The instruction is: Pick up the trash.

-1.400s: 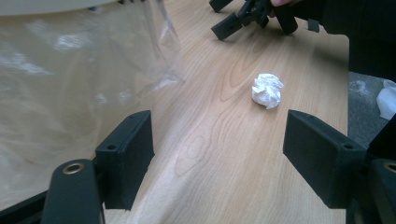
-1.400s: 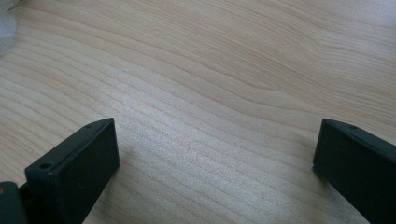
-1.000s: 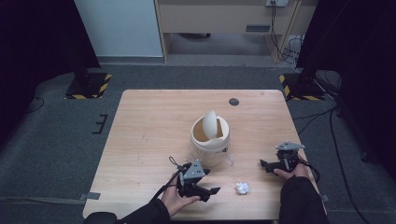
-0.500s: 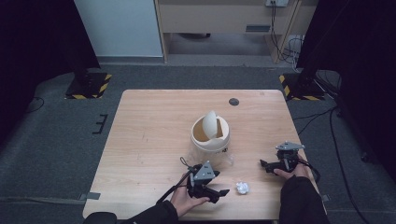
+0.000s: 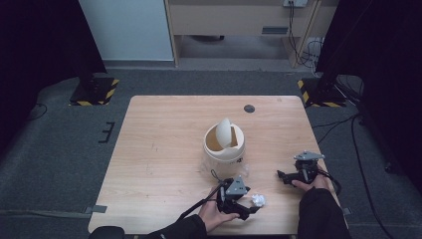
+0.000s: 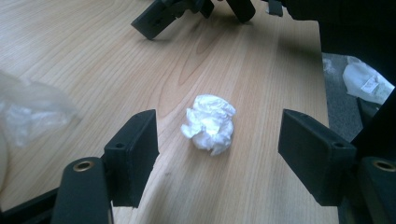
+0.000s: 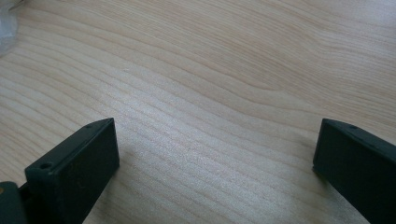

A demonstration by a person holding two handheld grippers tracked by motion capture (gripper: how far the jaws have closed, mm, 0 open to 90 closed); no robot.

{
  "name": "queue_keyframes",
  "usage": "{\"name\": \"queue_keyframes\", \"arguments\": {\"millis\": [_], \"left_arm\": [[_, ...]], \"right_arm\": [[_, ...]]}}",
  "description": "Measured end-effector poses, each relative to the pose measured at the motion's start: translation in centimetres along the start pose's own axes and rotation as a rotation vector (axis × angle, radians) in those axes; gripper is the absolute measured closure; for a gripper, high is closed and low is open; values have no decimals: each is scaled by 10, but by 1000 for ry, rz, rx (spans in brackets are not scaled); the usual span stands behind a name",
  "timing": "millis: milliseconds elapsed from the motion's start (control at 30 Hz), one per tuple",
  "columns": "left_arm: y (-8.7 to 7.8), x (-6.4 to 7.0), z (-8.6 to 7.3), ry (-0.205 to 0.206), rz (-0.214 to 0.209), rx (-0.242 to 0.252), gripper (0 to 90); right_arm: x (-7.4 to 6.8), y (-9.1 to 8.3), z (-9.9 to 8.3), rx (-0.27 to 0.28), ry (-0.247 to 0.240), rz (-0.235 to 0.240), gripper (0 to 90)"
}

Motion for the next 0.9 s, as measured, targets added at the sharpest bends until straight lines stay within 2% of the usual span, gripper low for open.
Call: {"name": "queue_keyframes", "arguments": {"millis": [200, 333, 533, 733, 900], "left_arm": [[13, 2, 3, -2, -11, -9, 304], [21, 1, 2, 13, -11, -47, 324], [30, 2, 1, 16, -8, -70, 361], [35, 3, 0, 34, 7, -105, 420], [37, 3, 1, 36, 18, -105, 494]], "right_arm": [[0, 0, 0, 0, -1, 0, 5], [0, 0, 0, 0, -1, 0, 5], [0, 0, 0, 0, 0, 0, 5], [0, 0, 0, 0, 0, 0, 5], [0, 0, 0, 0, 0, 0, 5]]}}
Point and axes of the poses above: each handheld gripper's, and its own axes: y roughly forward along the jaws, z roughly out of its top, x roughly to its right, the point moved 1 cm from there along y, roughly forward along the jaws, and after that the axes turned 5 degrees about y, right-handed, at the moved point
